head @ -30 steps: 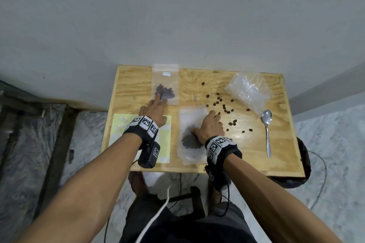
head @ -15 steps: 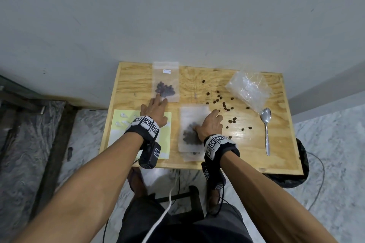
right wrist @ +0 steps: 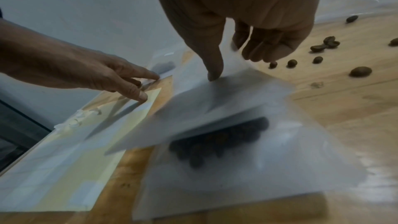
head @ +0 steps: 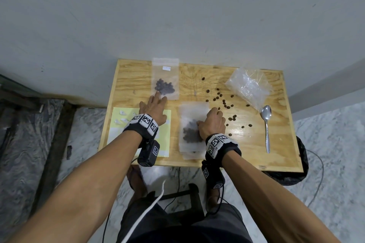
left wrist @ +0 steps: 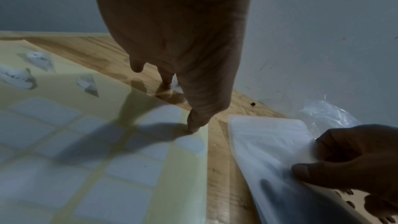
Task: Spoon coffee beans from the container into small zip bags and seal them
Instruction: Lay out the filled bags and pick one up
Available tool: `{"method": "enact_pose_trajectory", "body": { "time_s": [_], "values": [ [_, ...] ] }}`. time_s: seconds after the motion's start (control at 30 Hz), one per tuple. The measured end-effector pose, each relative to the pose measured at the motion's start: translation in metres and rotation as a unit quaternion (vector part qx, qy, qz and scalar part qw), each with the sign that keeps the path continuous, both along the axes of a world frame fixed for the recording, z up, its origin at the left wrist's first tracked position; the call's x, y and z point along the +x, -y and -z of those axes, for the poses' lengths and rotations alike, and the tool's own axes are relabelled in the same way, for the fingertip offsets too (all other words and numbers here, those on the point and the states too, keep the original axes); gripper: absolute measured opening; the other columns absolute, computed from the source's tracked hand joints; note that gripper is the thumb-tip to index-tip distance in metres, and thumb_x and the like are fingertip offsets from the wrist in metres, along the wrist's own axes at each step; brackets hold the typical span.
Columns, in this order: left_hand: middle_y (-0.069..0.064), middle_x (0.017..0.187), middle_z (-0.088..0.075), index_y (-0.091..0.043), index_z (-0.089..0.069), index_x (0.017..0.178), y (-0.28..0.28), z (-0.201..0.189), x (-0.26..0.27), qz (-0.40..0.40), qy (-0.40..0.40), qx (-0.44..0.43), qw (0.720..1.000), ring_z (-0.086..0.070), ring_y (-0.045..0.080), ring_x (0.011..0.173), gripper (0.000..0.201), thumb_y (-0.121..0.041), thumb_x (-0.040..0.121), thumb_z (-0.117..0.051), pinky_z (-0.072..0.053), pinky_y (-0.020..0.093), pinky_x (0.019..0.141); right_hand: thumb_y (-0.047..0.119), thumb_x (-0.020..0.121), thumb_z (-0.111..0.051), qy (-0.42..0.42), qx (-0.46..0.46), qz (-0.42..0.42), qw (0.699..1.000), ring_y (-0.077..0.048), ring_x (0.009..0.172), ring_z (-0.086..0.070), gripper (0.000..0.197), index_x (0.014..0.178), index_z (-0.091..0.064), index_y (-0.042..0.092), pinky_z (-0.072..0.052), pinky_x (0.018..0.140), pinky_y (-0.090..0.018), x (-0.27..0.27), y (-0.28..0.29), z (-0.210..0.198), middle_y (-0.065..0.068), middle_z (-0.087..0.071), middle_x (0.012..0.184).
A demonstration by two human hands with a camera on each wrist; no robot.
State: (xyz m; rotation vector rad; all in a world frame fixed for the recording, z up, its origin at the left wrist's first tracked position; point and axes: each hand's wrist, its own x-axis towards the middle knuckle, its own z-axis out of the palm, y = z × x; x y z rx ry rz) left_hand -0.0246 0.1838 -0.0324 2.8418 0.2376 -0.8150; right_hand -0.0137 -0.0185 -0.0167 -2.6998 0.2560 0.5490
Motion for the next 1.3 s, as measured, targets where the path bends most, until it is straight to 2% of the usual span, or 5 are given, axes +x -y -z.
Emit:
{"method": "enact_pose_trajectory", "body": {
  "time_s": [0.27,0.53,0.77,0.93,1.3],
  "values": [
    [0.007,0.162,-0.021,-0.014,-0.03,0.152,0.012,-0.03,-0.011,-0.127,0.088,-0.193,0.969,-0.021,0.024,0.148,0.058,-0.033,0.1,-0.048,-0.022,0.042,0.118,0.005,0.093,-0.058,-0.056,0.328,0.051,0.942,-0.023,0.079,-0.071,0.01,0.085,-0.054,0.012,-0.052,0.059,-0.029,0.0,0.024,-0.042,-0.008,-0.071,0.087],
    [0.006,0.113,-0.068,-0.011,-0.066,0.111,0.015,-0.066,-0.053,-0.381,0.102,-0.567,0.724,-0.063,0.02,0.105,0.061,-0.061,0.077,-0.068,-0.045,0.04,0.099,0.005,0.093,-0.059,-0.124,0.451,-0.068,0.881,-0.023,0.072,-0.071,0.006,0.099,-0.058,0.006,-0.052,0.055,-0.029,0.012,-0.006,-0.097,-0.013,-0.074,0.087],
    [0.019,0.102,-0.074,-0.008,-0.072,0.103,-0.053,-0.066,-0.1,-0.512,0.194,-0.595,0.589,-0.068,0.035,0.094,0.025,-0.022,0.082,-0.072,-0.048,0.055,0.098,0.027,0.099,-0.053,-0.158,0.454,-0.085,0.873,-0.018,0.068,-0.067,0.019,0.09,-0.06,0.011,-0.05,0.053,-0.026,0.003,-0.098,-0.071,-0.003,-0.072,0.08],
    [0.019,0.099,-0.074,0.0,-0.072,0.099,-0.101,-0.057,-0.145,-0.589,0.23,-0.533,0.562,-0.068,0.034,0.091,0.02,-0.016,0.087,-0.071,-0.051,0.055,0.095,0.025,0.093,-0.059,-0.063,0.262,-0.211,0.94,-0.027,0.087,-0.064,0.015,0.092,-0.064,0.011,-0.052,0.071,-0.034,-0.006,-0.149,-0.017,-0.008,-0.068,0.092],
    [0.014,0.09,-0.075,-0.002,-0.073,0.092,-0.123,-0.046,-0.168,-0.616,0.242,-0.506,0.553,-0.067,0.027,0.078,0.014,-0.015,0.087,-0.071,-0.055,0.031,0.071,0.014,0.091,-0.053,0.01,0.018,-0.345,0.938,-0.038,0.092,-0.059,0.018,0.101,-0.064,0.003,-0.051,0.077,-0.039,-0.022,-0.191,0.012,-0.014,-0.057,0.112]
  ]
}}
